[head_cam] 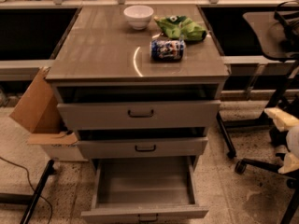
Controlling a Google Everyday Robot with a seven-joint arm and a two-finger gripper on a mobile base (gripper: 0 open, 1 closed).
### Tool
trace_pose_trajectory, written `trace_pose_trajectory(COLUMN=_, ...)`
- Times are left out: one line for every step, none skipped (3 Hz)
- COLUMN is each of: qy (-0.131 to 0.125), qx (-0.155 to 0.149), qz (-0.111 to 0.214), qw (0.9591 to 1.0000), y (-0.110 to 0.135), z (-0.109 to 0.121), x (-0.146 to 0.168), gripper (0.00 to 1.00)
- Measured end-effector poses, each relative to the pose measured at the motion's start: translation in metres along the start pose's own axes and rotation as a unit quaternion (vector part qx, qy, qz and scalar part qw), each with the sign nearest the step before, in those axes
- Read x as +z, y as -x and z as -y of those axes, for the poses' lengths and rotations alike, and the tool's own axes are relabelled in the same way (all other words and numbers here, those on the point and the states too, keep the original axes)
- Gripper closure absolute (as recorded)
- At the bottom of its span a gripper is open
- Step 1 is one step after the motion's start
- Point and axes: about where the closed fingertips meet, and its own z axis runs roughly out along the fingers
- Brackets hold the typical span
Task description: Open bottom drawer
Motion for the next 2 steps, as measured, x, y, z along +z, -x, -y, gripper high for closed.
trace_pose_trajectory(qy=-0.039, qx=-0.012, qz=-0.013, qw=0.9991, y=-0.014, z=0.045, x=-0.054, gripper=0.0)
trace_pose_trajectory(qy=-0.074, qx=-0.029, qz=-0.025, qw=0.9965, y=-0.006, z=0.083, x=-0.104, gripper=0.0)
